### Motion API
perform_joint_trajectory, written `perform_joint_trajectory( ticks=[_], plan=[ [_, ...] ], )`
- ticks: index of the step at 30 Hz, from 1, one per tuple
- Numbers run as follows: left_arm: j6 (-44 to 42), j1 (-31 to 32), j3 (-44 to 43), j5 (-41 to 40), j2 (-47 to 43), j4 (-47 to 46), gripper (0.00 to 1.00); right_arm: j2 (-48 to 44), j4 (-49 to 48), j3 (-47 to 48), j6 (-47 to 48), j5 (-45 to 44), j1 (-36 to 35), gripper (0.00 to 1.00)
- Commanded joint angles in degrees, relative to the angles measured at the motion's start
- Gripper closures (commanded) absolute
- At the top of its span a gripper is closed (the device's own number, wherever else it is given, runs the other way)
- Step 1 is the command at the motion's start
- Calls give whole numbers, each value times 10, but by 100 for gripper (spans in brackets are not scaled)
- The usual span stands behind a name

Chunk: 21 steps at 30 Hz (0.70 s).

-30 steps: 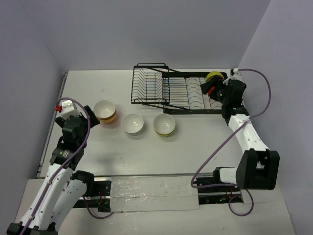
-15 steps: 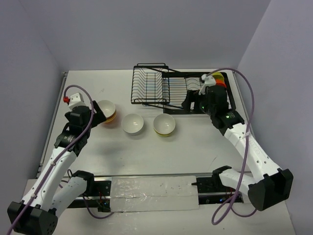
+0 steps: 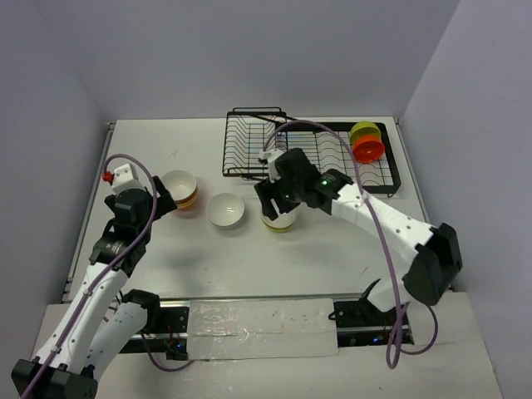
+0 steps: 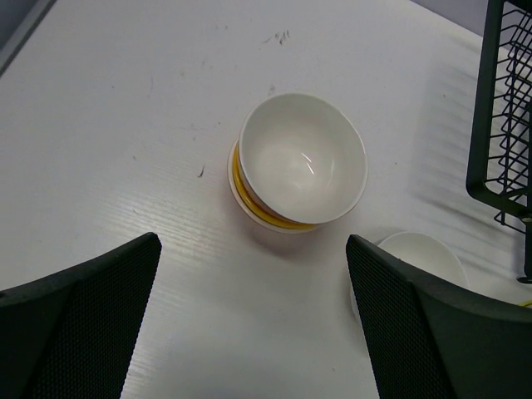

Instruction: Load the bowls into the dish rack

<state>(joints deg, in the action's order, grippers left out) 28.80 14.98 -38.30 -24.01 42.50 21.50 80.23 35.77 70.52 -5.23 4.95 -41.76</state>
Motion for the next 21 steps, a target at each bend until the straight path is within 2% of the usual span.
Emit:
perform_joint_trajectory(
  ticks=[1, 6, 9, 10, 12, 14, 21],
  plan=[
    [-35, 2, 16, -27, -26, -42, 1, 58, 48, 51, 3, -13, -24, 24],
    [-45, 1, 41, -39, -55, -58, 1, 140, 72, 98, -4, -16, -41, 31],
    [-45, 1, 46, -45, -57, -63, 1, 178, 82, 121, -4, -21, -49, 39],
    [-47, 1, 46, -45, -55, -66, 1, 187, 83, 131, -4, -25, -52, 45],
    [-52, 1, 48, -44, -53, -73, 1, 212, 88, 142, -6, -26, -54, 48],
    [-57, 1, 48, -45, -50, -76, 1, 234, 91, 158, -8, -31, -56, 56],
    [-66, 1, 49, -45, -46, -80, 1, 278, 105, 171, -23, -65, -59, 62]
  ],
)
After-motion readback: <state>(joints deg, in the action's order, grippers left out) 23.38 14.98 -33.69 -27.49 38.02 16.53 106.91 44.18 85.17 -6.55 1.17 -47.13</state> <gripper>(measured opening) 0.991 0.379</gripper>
